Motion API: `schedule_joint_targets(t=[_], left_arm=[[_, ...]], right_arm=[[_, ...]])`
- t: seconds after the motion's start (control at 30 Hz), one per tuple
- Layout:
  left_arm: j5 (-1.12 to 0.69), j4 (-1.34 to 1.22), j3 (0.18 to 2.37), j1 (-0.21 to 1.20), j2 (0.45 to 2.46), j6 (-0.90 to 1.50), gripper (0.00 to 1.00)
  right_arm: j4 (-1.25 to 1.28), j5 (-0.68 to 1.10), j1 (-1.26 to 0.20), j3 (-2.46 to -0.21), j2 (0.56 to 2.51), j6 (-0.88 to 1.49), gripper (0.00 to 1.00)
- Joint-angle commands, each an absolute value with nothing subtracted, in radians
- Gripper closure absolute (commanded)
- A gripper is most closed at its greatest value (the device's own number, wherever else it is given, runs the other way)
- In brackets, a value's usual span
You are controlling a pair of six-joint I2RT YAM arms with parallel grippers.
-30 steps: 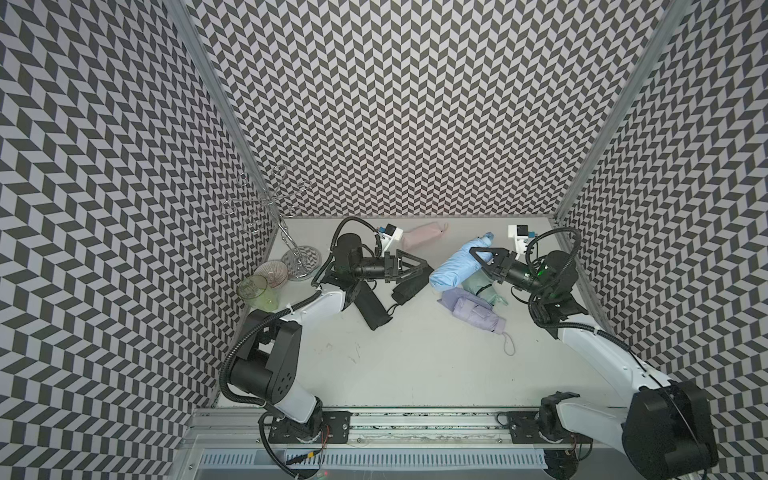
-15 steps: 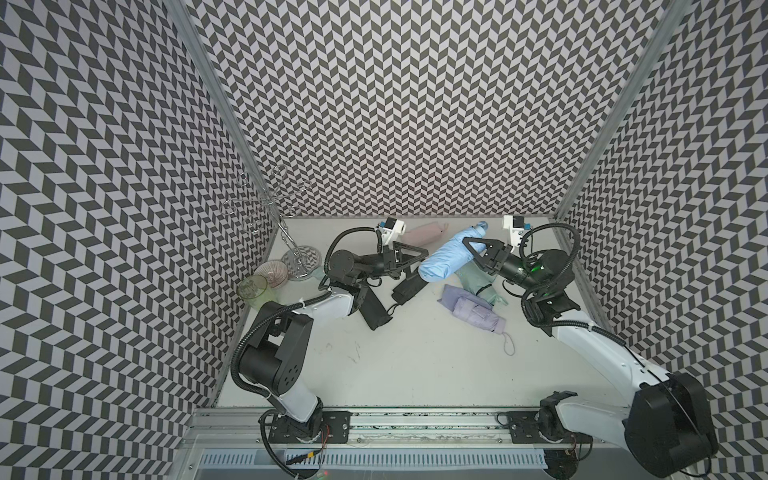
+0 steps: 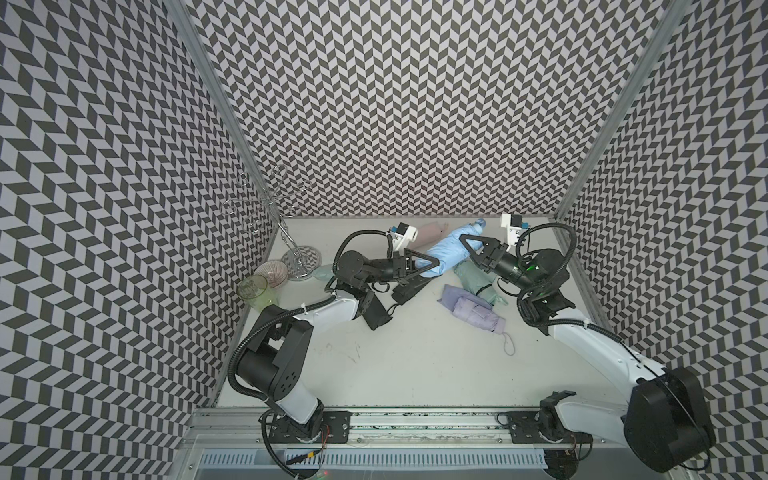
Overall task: Take umbrellas out of sleeves
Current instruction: Pick up the umbrella from the center of the board.
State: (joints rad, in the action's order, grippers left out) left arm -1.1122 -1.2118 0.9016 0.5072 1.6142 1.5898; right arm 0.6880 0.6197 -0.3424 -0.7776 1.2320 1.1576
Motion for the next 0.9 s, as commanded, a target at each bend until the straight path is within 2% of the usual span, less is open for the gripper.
schedule_joint_targets(t=[0.0, 0.07, 0.2, 0.27, 0.4, 0.47, 0.53, 0.6, 0.73, 0.8, 0.87], left_arm=[[-1.120, -1.229, 0.928, 0.512, 1.595, 1.596, 0.08], [-1.118, -1.229, 0.937, 0.513, 1.595, 1.600, 0.14], [-1.114, -1.235, 0.945, 0.516, 1.604, 1.613, 0.37], [-1.111, -1.255, 0.942, 0.516, 1.610, 1.630, 0.52], [-1.105, -1.288, 0.939, 0.516, 1.621, 1.650, 0.66], [-1.107, -1.292, 0.938, 0.513, 1.626, 1.652, 0.79], [-1.116, -1.299, 0.938, 0.509, 1.628, 1.652, 0.83], [-1.124, -1.306, 0.941, 0.501, 1.633, 1.653, 0.88], [-1.223, -1.260, 0.956, 0.476, 1.638, 1.587, 0.92], [-1.280, -1.125, 0.974, 0.463, 1.629, 1.452, 0.94], [-1.307, -0.761, 1.013, 0.446, 1.596, 1.144, 0.94]], right_arm=[[0.804, 0.603, -0.351, -0.800, 1.221, 1.150, 0.79], [0.803, 0.600, -0.352, -0.792, 1.210, 1.142, 0.79], [0.791, 0.593, -0.353, -0.782, 1.194, 1.132, 0.79], [0.795, 0.601, -0.353, -0.777, 1.191, 1.134, 0.79], [0.793, 0.606, -0.354, -0.756, 1.173, 1.131, 0.79], [0.782, 0.610, -0.354, -0.741, 1.157, 1.121, 0.79], [0.765, 0.621, -0.354, -0.730, 1.141, 1.103, 0.75], [0.732, 0.633, -0.354, -0.731, 1.126, 1.082, 0.63], [0.585, 0.593, -0.350, -0.750, 1.087, 1.001, 0.22], [0.467, 0.617, -0.307, -0.780, 1.071, 0.962, 0.12], [0.288, 0.666, -0.233, -0.833, 1.069, 0.912, 0.10]])
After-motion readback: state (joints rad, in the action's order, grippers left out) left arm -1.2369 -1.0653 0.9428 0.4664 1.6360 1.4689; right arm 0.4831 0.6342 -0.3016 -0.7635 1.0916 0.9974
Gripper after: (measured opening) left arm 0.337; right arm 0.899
